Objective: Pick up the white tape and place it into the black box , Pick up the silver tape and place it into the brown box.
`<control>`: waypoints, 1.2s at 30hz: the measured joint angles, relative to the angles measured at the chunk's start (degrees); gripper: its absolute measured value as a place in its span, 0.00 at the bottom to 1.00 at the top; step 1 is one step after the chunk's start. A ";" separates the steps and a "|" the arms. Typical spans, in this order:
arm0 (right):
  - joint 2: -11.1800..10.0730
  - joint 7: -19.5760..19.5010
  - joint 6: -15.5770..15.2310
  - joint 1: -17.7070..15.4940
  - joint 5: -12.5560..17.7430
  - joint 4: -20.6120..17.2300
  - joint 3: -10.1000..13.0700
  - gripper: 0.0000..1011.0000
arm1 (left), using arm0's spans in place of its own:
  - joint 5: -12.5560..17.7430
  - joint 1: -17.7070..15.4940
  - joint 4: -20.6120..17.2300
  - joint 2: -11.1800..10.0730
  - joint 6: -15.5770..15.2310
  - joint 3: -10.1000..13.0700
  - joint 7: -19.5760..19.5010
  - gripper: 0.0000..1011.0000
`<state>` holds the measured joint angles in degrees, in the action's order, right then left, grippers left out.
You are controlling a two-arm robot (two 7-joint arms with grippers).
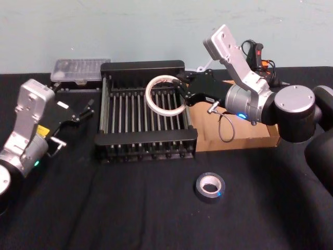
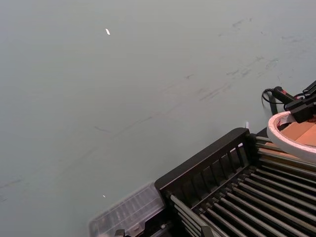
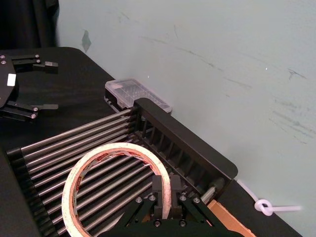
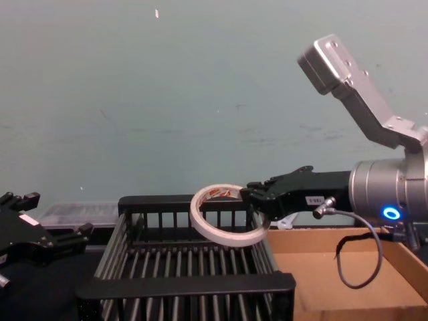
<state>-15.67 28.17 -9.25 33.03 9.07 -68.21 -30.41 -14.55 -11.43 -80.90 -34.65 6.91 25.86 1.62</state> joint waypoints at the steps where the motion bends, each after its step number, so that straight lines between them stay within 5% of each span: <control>1: -0.01 0.00 0.00 0.00 0.00 -0.01 0.01 0.10 | 0.00 0.00 0.00 0.00 0.00 0.00 0.00 0.99; 11: -0.14 -0.01 -0.09 -0.13 0.03 -0.18 0.08 0.13 | 0.00 0.00 0.00 0.00 0.00 0.00 0.00 0.99; 36: -0.23 -0.06 -0.24 -0.24 0.16 -0.33 0.16 0.89 | 0.00 0.00 0.00 0.00 0.00 0.00 0.00 0.99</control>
<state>-15.90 28.11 -9.49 32.80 9.23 -68.54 -30.25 -14.55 -11.43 -80.90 -34.65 6.90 25.86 1.62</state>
